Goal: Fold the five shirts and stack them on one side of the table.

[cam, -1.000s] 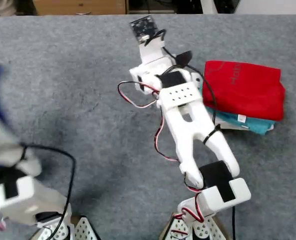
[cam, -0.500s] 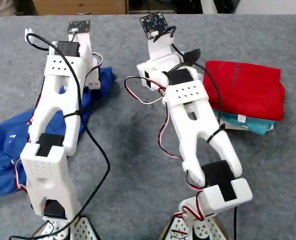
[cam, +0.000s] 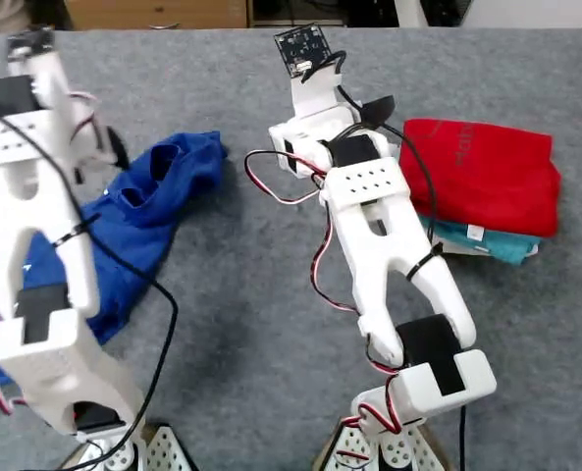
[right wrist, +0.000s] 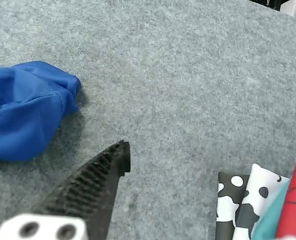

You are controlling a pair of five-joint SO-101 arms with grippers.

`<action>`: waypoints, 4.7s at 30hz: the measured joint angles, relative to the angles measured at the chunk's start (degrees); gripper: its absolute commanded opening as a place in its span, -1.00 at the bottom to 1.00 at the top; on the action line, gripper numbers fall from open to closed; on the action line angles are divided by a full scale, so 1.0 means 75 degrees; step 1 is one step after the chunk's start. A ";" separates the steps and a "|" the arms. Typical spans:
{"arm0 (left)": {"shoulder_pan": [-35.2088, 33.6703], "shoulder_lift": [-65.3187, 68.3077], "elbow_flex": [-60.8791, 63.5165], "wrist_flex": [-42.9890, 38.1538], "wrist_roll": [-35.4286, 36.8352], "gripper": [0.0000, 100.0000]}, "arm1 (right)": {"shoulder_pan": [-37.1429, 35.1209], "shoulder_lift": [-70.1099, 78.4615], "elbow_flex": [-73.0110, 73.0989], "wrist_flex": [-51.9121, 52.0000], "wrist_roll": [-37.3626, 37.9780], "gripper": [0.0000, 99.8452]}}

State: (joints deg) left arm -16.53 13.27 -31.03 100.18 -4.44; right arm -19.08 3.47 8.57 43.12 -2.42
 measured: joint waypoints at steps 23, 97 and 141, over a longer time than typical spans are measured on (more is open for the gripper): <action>-0.2227 -0.1594 0.6283 -0.2426 -0.2157 -0.47 | -0.0352 0.0574 -0.0047 0.0199 0.0000 0.19; -0.5181 -0.1172 0.2098 -0.0012 -0.0117 -0.53 | -0.0504 0.6318 -1.0092 0.7760 0.2895 -1.00; -0.7959 -0.1172 0.2098 0.0000 -0.1817 -0.53 | -0.3446 0.4501 -0.6752 0.5673 0.3856 -0.41</action>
State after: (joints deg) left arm -76.22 4.48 -15.30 100.18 -18.07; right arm -44.92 37.23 -42.07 85.67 26.51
